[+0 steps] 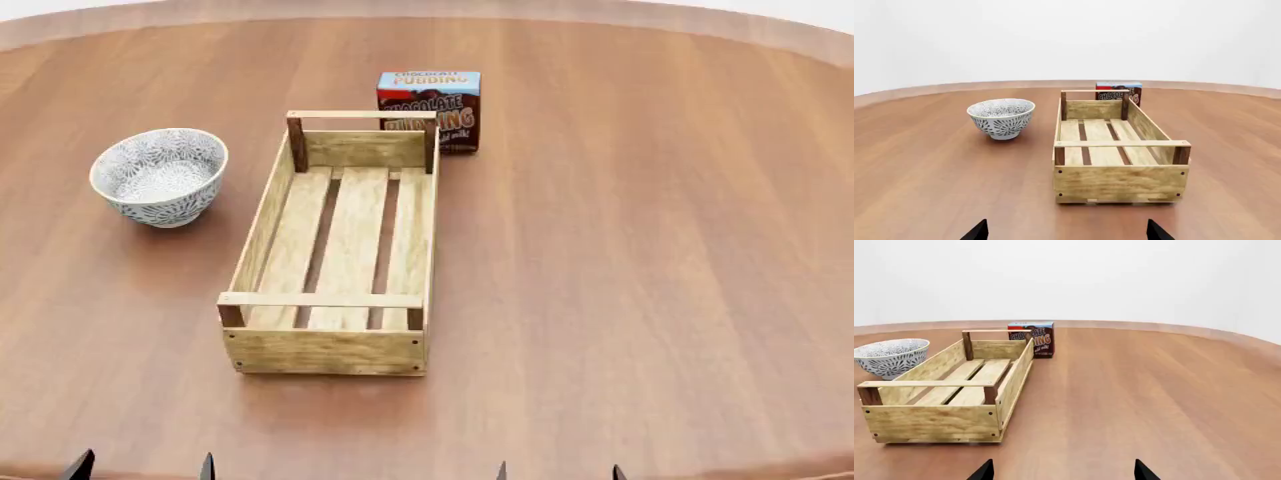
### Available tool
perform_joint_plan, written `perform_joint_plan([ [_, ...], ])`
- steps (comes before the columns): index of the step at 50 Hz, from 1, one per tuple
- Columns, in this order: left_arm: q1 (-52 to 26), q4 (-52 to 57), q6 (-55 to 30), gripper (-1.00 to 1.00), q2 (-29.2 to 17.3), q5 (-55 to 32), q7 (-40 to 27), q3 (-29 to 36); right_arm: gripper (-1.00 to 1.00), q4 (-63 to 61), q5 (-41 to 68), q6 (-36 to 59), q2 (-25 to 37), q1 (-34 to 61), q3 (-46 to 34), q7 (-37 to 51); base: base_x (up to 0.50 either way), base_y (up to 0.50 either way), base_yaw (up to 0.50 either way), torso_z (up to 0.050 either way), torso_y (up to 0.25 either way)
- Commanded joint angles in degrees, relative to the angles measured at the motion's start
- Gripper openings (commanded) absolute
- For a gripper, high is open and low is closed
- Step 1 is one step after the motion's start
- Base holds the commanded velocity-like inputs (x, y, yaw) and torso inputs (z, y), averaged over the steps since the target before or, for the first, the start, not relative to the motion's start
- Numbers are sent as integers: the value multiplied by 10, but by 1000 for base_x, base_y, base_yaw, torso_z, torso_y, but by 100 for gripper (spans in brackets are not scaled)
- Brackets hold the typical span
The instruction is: Pick up the bowl on the left and put it in the tray.
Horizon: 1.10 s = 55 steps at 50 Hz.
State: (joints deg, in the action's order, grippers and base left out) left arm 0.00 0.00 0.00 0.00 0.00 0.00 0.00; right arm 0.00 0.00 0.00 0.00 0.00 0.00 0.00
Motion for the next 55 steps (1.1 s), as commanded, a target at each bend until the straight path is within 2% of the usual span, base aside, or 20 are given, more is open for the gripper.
perform_joint_plan([
  [1, 0, 0, 0, 100, -6, -6, -6, 6, 100, 11, 37, -10, 37, 5, -45, 45, 0, 0, 0, 0, 0],
  [8, -1, 1, -7, 100, -19, -20, -26, 20, 100, 1, 43, 22, 44, 8, -58, 44, 0, 0, 0, 0, 0],
  [30, 3, 11, -10, 100, -41, -33, -60, 47, 100, -7, 85, -4, 57, -1, -67, 39, 0, 10, 0, 0, 0],
  [55, -4, 4, -10, 100, -58, -42, -80, 69, 100, 0, 95, -16, 68, 4, -80, 58, 21, 492, 0, 0, 0],
])
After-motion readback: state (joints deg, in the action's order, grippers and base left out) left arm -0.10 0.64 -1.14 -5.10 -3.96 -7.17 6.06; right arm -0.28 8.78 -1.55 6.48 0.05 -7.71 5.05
